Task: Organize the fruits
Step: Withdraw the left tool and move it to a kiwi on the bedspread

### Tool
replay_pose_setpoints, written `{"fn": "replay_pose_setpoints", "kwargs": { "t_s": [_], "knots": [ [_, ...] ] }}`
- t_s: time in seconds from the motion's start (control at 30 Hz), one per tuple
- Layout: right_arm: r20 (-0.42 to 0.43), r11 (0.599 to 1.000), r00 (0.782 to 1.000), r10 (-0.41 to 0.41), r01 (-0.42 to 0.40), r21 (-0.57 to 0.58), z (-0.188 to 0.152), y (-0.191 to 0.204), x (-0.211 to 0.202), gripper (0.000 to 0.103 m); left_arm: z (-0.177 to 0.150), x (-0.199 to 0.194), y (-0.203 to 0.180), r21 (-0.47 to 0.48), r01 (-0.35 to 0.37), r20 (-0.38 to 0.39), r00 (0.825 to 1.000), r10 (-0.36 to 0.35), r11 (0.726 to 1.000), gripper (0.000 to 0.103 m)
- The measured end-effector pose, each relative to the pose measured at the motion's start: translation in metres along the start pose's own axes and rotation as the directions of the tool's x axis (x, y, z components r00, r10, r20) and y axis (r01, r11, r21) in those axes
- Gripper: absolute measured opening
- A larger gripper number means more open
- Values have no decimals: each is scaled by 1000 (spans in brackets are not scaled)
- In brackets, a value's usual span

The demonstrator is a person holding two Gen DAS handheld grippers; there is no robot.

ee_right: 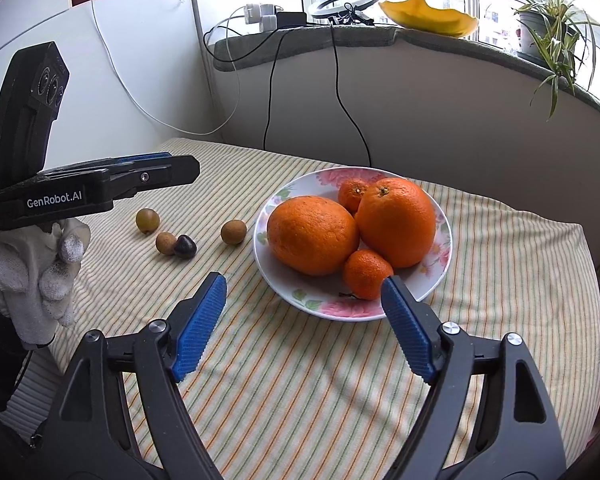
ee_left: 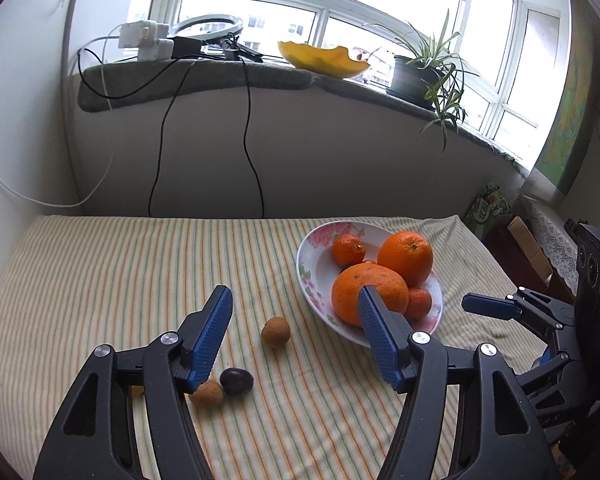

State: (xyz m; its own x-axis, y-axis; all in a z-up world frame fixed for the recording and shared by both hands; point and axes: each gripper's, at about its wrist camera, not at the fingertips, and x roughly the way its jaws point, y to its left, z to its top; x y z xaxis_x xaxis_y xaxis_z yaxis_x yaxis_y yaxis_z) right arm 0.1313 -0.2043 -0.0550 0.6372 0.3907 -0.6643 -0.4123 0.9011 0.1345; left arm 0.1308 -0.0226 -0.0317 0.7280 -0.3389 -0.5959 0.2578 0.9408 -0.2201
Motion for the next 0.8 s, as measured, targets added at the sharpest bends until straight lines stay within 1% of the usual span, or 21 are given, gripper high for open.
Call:
{"fn": "replay_pose_setpoints", "kwargs": {
  "t_s": [0.17,0.37,0.57,0.7,0.77,0.8],
  "knots": [
    [-2,999,1000,26,-26,-31,1,15,1,82,-15,-15,16,5,-64,8,998,64,998,65],
    [-1,996,997,73,-73,-57,3,34,5,82,-39,-35,47,-70,-122,-4,992,122,990,65],
    [-13,989,992,129,-130,-68,5,49,15,82,-62,-47,72,-124,-159,-37,987,156,979,65],
    [-28,983,985,169,-170,-74,5,59,25,82,-70,-50,86,-155,-159,-51,987,153,975,64],
    [-35,979,981,190,-192,-71,5,64,31,82,-71,-50,90,-168,-155,-50,988,149,974,61],
    [-37,978,980,198,-200,-66,5,66,34,82,-71,-49,92,-174,-153,-48,988,146,973,58]
  ]
}}
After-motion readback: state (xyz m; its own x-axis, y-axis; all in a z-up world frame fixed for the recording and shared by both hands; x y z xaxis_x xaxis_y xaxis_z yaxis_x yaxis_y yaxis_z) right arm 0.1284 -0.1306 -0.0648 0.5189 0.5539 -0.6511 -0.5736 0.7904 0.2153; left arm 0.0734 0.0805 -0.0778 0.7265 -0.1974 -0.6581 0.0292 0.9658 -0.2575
